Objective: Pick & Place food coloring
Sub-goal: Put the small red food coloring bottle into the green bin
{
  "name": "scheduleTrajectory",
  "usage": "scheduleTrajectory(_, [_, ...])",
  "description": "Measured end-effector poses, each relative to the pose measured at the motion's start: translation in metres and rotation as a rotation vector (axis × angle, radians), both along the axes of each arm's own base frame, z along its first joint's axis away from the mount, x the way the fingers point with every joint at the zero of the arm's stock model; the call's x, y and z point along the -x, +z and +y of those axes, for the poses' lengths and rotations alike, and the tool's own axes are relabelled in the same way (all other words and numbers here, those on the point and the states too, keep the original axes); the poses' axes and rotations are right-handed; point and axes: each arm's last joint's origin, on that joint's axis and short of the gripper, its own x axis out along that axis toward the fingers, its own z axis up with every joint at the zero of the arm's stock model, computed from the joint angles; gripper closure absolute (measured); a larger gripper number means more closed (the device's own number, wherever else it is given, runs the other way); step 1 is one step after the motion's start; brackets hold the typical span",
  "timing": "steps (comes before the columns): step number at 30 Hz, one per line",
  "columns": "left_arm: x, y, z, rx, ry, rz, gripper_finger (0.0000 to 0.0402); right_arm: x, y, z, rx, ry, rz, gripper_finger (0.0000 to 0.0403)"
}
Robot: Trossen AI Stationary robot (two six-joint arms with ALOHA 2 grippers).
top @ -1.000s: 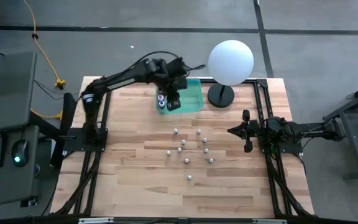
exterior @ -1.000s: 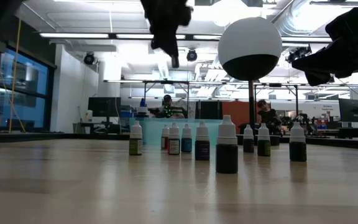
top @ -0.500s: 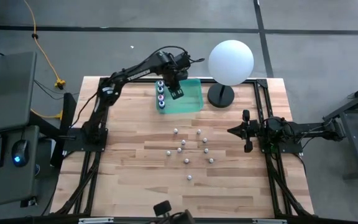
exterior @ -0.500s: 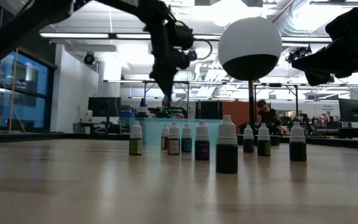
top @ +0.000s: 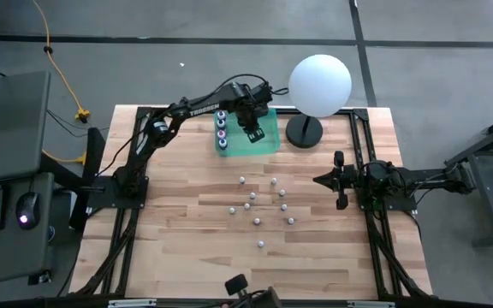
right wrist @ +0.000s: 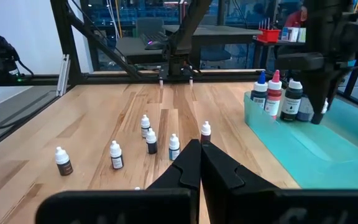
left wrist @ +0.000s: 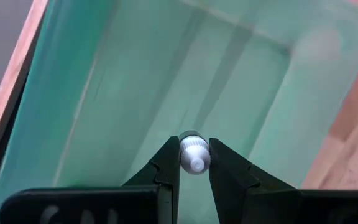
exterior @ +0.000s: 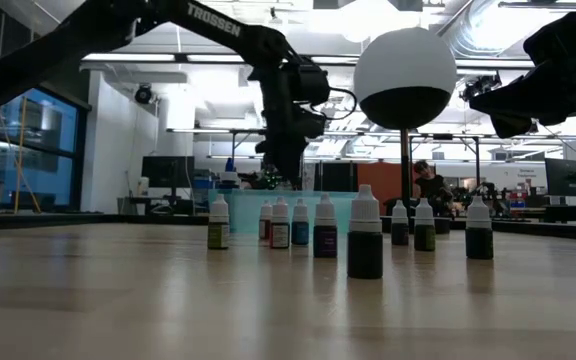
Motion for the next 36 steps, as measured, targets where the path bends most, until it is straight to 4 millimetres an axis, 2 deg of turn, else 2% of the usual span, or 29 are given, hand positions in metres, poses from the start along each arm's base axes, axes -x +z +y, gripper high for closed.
scheduleTrajectory(7, [-0.011, 0.005, 0.005, -0.087, 0.091, -0.109, 0.0347, 0.000, 0.000, 0.000, 0.004, 0.000, 0.000, 0.0402])
scheduleTrajectory(13, [-0.010, 0.003, 0.005, -0.095, 0.078, -0.090, 0.0347, 0.000, 0.000, 0.000, 0.004, 0.000, 0.000, 0.0402])
scheduleTrajectory(22, [-0.006, -0.030, 0.002, -0.096, -0.109, -0.005, 0.0347, 0.000, 0.000, 0.000, 0.004, 0.000, 0.000, 0.0402])
scheduleTrajectory(28, [-0.011, -0.041, 0.005, -0.121, -0.115, -0.061, 0.0347, 0.000, 0.000, 0.000, 0.005, 0.000, 0.000, 0.0402])
scheduleTrajectory(36, [-0.005, -0.054, 0.018, -0.112, 0.120, -0.106, 0.0347, 0.000, 0.000, 0.000, 0.004, 0.000, 0.000, 0.0402])
